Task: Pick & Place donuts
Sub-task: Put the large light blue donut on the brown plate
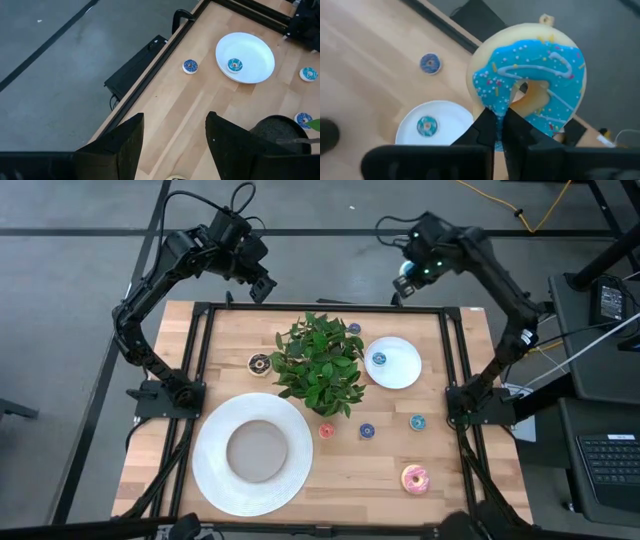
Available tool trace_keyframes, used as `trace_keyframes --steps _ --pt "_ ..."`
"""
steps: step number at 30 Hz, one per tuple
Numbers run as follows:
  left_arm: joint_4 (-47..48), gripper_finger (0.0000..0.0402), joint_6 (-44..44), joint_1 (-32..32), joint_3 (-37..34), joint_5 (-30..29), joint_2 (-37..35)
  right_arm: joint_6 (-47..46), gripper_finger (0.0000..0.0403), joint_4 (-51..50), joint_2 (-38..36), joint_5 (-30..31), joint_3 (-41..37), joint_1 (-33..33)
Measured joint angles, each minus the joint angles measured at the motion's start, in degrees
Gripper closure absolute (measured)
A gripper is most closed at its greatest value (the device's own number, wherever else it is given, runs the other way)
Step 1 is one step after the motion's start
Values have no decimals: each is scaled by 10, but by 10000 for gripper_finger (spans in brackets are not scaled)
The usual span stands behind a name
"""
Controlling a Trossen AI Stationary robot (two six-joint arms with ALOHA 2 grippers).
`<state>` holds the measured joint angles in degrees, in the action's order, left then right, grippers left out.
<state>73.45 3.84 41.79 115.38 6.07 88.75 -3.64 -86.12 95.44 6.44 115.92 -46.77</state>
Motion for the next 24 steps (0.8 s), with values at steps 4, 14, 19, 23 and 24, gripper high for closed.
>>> trace_keyframes --steps 4,14,19,23,24 --pt "0 197 7 0 0 0 0 11 383 -37 -1 1 76 20" --pt "0 197 10 0 0 14 0 29 383 -39 -2 -20 176 70" --pt "-5 197 10 0 0 24 0 96 383 -39 9 -27 177 73" --pt "-29 197 9 0 0 24 0 170 383 -39 34 -51 176 73" --pt "-34 197 8 0 0 24 0 191 383 -39 39 -51 176 73"
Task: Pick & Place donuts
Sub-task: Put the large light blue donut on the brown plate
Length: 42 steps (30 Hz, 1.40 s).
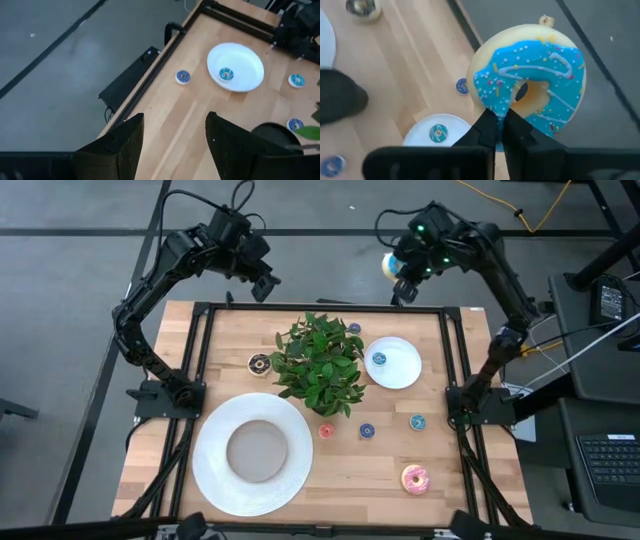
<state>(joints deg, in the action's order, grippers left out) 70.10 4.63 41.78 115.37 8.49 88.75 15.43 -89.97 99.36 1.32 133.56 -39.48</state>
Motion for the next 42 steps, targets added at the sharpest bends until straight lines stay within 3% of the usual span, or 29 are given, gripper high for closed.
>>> trace_keyframes --steps 7,13,18,27,35,42 --pt "-28 197 -2 0 0 0 2 92 383 5 37 -21 0 1" --pt "-30 197 12 -3 0 -44 13 115 383 58 41 -102 0 6" --pt "-36 197 -11 -5 0 -67 33 140 383 56 44 -99 0 30" --pt "-96 197 -34 -15 0 -51 69 181 383 82 47 -75 0 72" --pt "-131 197 -34 -12 0 10 77 210 383 101 91 -10 0 92" --pt "-134 197 -53 -4 0 41 77 243 383 102 132 1 0 99"
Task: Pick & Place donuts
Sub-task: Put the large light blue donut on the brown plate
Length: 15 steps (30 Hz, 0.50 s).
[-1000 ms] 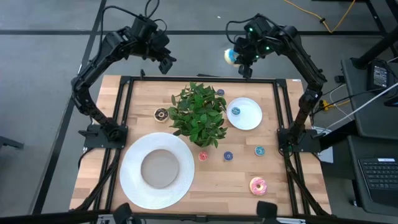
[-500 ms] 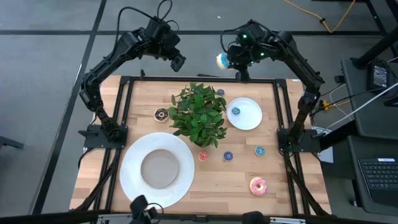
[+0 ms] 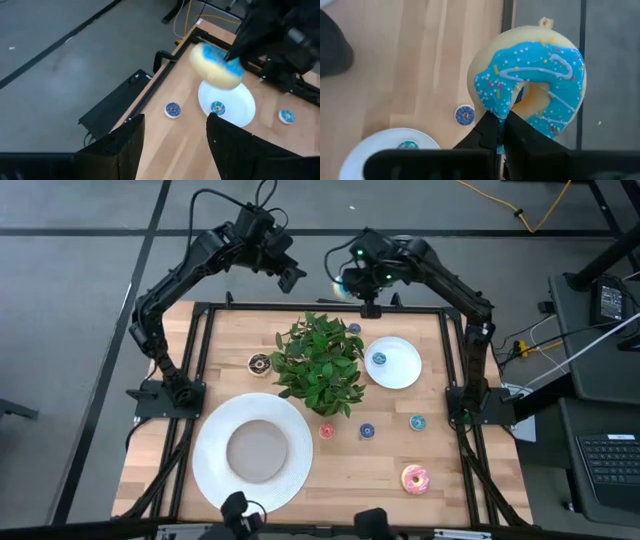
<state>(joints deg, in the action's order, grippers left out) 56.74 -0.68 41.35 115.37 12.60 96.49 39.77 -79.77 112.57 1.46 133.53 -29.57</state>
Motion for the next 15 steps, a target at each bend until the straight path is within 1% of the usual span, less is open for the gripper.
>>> trace_keyframes --steps 3,5,9,13,15 --pt "-11 197 -19 3 0 15 4 24 383 6 13 31 0 6" --pt "-31 197 -44 8 0 38 9 40 383 11 15 49 0 9" --pt "-73 197 -104 18 0 93 20 56 383 32 15 62 0 10" --pt "-100 197 -141 25 0 101 30 60 383 47 11 85 0 10" --pt "-103 197 -156 30 0 102 34 60 383 48 12 86 8 10"
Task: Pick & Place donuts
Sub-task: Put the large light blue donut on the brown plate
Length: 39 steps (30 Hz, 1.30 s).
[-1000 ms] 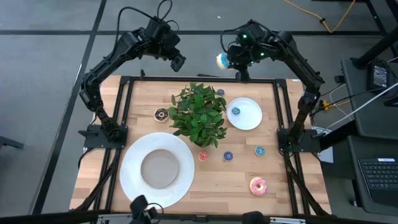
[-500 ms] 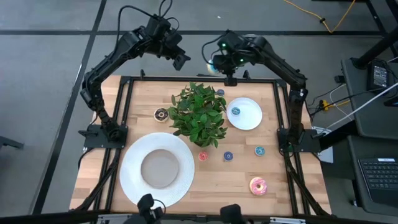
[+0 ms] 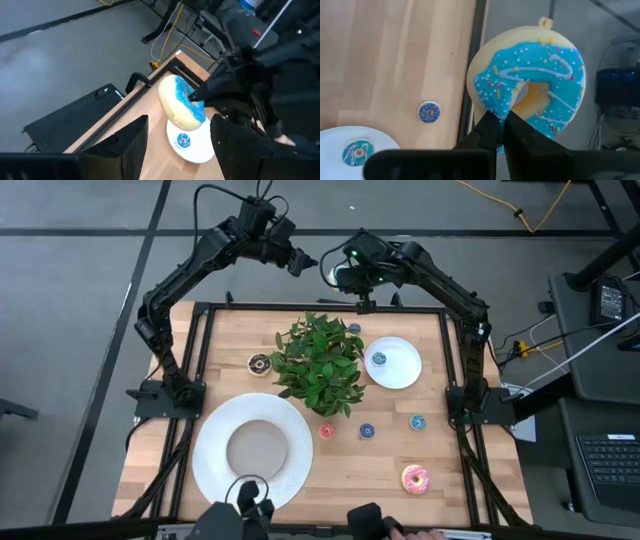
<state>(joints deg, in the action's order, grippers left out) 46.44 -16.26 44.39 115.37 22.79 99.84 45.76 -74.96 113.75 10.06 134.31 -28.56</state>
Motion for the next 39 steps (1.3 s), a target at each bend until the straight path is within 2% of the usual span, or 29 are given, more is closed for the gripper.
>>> trace_keyframes --steps 14,20,39 --pt "-14 217 -31 -6 0 8 29 41 381 20 -4 10 7 8" --pt "-39 217 -46 -5 0 39 29 41 381 21 -4 11 7 7" --pt "-51 217 -83 -27 0 28 65 33 380 21 -4 10 7 7"
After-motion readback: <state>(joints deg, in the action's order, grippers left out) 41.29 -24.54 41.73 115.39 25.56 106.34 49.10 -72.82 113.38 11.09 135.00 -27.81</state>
